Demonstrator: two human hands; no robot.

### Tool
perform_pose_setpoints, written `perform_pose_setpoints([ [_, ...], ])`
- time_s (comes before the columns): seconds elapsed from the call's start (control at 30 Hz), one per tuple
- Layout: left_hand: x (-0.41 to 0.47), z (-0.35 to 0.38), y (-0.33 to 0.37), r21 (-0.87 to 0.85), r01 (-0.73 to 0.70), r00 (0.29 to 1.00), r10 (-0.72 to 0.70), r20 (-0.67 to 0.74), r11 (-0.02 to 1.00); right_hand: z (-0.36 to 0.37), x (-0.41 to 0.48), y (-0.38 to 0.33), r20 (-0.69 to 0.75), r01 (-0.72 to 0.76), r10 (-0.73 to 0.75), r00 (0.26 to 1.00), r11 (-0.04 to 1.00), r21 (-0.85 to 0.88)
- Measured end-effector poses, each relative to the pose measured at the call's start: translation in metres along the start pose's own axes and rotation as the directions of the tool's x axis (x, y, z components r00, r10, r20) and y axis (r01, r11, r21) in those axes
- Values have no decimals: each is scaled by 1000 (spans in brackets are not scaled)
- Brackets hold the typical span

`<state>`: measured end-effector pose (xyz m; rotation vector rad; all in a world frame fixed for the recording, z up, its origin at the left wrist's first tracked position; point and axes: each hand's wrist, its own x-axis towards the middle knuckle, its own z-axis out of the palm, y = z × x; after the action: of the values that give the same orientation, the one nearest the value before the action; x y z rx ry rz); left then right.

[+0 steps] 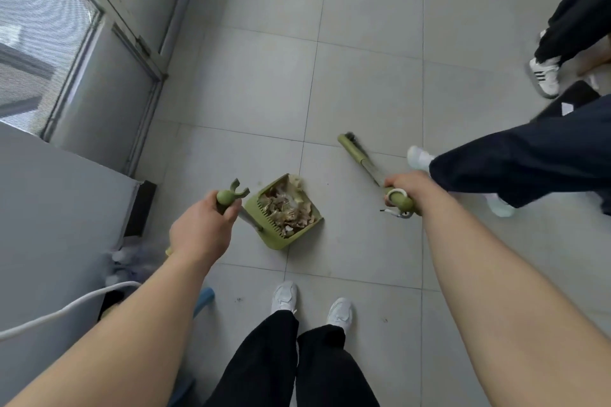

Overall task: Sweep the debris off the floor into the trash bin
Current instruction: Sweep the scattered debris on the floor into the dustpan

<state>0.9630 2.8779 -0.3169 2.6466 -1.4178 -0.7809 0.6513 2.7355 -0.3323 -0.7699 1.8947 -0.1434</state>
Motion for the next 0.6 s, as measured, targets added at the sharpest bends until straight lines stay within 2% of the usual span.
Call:
perform_pose_setpoints([
  [0.2,7,-1,1,14,25,1000,-25,16,1000,30,-5,17,145,-2,25,989,988,-155],
  [0.3,6,-1,1,-36,57,997,-55,53,998,32,-28,31,232,-8,75,970,961,-275],
  [0.37,4,0,2,-87,72,996,-67,58,994,31,-46,34,267,-8,91,959,955,-296],
  [0.47,-1,-1,4,-166,96,995,-90,43,981,26,-75,30,291,2,94,952,949,-316],
  [0.6,-13,-7,9,-160,75,997,-69,45,984,3,-107,29,257,-35,115,960,954,-298],
])
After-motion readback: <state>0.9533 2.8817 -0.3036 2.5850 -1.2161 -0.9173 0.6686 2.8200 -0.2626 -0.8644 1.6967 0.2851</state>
